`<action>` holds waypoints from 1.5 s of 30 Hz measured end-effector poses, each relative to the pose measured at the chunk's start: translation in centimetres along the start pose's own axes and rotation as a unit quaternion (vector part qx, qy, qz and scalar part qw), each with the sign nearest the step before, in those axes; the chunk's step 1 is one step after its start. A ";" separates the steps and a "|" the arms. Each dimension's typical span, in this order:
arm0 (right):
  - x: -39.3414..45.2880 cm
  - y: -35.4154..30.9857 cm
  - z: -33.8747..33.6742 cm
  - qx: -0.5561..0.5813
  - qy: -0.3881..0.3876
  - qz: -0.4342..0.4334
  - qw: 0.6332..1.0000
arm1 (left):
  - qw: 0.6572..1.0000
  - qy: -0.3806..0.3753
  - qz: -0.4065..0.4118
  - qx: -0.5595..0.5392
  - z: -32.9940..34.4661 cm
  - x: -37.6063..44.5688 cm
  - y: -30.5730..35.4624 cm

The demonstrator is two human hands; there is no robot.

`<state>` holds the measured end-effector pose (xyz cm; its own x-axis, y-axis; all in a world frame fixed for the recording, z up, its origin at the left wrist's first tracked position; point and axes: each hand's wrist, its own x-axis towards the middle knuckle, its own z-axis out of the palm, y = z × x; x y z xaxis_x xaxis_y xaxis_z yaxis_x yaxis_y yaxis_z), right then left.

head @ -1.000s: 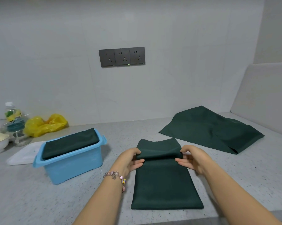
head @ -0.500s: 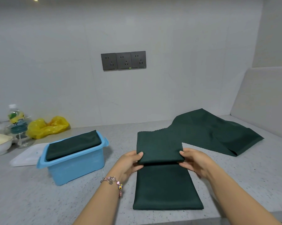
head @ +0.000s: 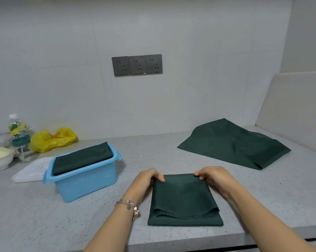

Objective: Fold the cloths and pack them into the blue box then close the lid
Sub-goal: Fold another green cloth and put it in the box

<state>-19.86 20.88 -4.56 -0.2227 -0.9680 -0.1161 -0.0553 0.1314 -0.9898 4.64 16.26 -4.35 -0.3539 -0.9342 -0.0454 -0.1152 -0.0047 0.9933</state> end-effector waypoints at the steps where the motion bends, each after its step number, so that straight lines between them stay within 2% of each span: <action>1: -0.2 0.1 0.0 -0.012 -0.003 -0.016 1.000 | 1.000 0.003 0.006 0.022 0.0 0.0 -0.1; 5: -0.8 0.3 0.0 -0.040 -0.021 -0.068 0.997 | 0.989 0.024 0.053 0.138 0.5 -0.3 -0.4; 10: -1.2 0.1 0.2 -0.202 -0.026 -0.101 0.974 | 0.963 0.021 0.100 0.251 0.7 -0.4 -0.6; 14: -1.8 0.1 0.9 -0.344 -0.024 -0.178 0.922 | 0.929 -0.016 0.132 0.345 0.7 -0.4 0.2; 17: -2.5 -0.4 1.2 -0.444 -0.029 -0.198 0.873 | 0.878 -0.033 0.143 0.455 0.4 -0.6 1.3; 20: -3.2 -1.5 1.3 -0.564 0.007 -0.212 0.798 | 0.824 -0.007 0.167 0.541 0.9 -1.0 2.6; 22: -3.7 -2.3 1.9 -0.578 0.013 -0.232 0.782 | 0.805 -0.006 0.193 0.562 2.1 -1.5 3.2; 24: -4.2 -2.4 2.8 -0.591 -0.029 -0.227 0.774 | 0.799 -0.048 0.175 0.574 3.5 -1.9 3.1; 26: -4.9 -1.5 3.6 -0.626 -0.071 -0.196 0.751 | 0.777 -0.094 0.119 0.611 4.2 -2.4 2.0; 28: -5.7 -0.4 3.6 -0.638 -0.088 -0.168 0.746 | 0.763 -0.113 0.078 0.631 3.9 -2.8 0.5; 32: -6.7 1.5 3.4 -0.621 -0.092 -0.155 0.763 | 0.767 -0.108 0.093 0.625 3.0 -3.4 -1.6; 39: -6.5 2.5 3.5 -0.615 -0.059 -0.179 0.766 | 0.785 -0.084 0.125 0.601 2.8 -3.5 -2.2; 42: -7.1 2.4 3.4 -0.590 -0.002 -0.290 0.754 | 0.771 -0.036 0.229 0.593 2.9 -4.2 -1.7; 43: -7.6 2.3 3.3 -0.570 0.007 -0.329 0.753 | 0.778 -0.029 0.262 0.570 3.0 -4.7 -1.4; 45: -8.4 2.1 2.9 -0.517 -0.002 -0.361 0.776 | 0.811 -0.054 0.273 0.515 2.8 -5.5 -1.0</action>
<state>-15.25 28.62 -5.89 0.2341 -0.8693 0.4353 -0.9162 -0.3470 -0.2002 4.09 22.38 -5.36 -0.6857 -0.6600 0.3070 -0.6082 0.7512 0.2565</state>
